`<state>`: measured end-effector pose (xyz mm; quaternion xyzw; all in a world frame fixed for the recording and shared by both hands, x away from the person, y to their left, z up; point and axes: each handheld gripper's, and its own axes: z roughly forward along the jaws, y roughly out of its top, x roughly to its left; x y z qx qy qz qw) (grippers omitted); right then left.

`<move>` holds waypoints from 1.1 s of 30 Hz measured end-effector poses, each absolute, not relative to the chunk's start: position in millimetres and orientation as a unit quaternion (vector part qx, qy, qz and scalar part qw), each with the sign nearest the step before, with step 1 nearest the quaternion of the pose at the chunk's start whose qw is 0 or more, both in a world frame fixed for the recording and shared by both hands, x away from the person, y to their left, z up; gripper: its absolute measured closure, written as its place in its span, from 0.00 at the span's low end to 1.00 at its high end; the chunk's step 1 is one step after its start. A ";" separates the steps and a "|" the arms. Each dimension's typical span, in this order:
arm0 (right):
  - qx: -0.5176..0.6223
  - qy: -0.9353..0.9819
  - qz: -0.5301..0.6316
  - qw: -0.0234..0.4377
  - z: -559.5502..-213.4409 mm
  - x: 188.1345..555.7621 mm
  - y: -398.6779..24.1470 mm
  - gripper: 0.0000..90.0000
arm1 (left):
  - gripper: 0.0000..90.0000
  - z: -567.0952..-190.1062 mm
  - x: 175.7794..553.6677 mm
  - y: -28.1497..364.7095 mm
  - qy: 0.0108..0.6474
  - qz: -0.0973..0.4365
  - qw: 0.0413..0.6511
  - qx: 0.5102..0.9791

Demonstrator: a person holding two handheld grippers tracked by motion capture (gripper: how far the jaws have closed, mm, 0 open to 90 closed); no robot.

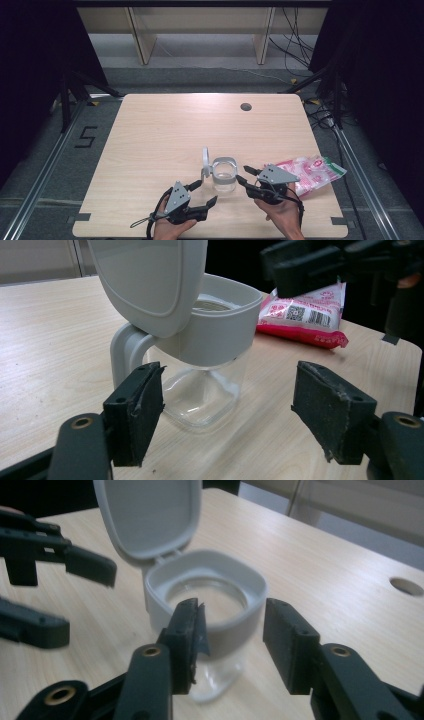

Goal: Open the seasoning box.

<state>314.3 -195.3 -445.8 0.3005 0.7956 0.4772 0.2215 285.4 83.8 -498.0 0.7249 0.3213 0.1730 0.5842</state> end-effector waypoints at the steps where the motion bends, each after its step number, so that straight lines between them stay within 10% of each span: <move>1: 0.309 0.792 0.479 0.220 -446.4 312.6 -198.3 0.61 | 0.30 -497.9 286.9 85.0 0.307 0.181 0.581 0.732; 33: 0.498 0.714 0.431 0.240 -469.9 272.1 -310.5 0.48 | 0.30 -498.9 285.2 80.6 0.319 0.171 0.575 0.734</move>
